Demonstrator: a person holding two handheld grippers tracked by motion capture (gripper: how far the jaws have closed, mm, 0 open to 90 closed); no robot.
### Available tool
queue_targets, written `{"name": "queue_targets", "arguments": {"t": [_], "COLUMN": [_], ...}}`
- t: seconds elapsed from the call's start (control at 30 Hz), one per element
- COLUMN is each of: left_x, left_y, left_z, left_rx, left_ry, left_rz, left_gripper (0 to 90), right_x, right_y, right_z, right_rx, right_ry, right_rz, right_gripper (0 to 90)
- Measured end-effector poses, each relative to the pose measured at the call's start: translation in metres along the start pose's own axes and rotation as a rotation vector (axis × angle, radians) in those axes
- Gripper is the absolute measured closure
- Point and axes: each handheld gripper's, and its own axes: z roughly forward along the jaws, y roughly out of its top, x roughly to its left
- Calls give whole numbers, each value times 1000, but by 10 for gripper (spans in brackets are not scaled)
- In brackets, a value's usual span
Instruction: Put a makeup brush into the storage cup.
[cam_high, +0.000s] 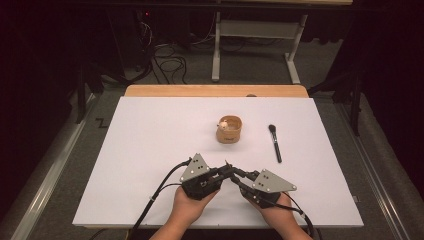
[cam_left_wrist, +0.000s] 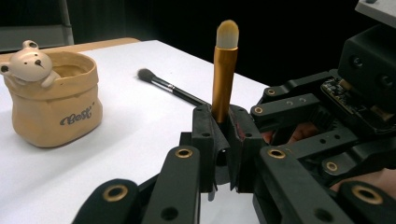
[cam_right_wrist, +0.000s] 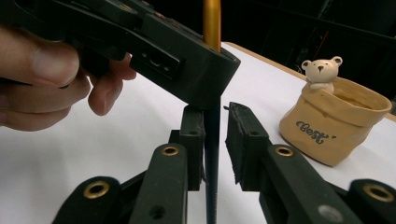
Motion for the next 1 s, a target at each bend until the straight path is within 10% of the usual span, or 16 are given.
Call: {"name": "queue_targets", "arguments": {"t": [0.57,1.0], "left_x": [0,11], "left_y": [1,2], "left_z": [0,-17], "left_rx": [-4,-10], "left_ry": [-7,20], "left_rz": [-2,-2], "left_gripper": [820,519], "right_x": [2,-6], "right_y": [0,0], "right_z": [-1,-7], "right_rx": [5,-15], "right_ry": [3,-22], "right_rz": [-9,23], "right_gripper": [847,848]}}
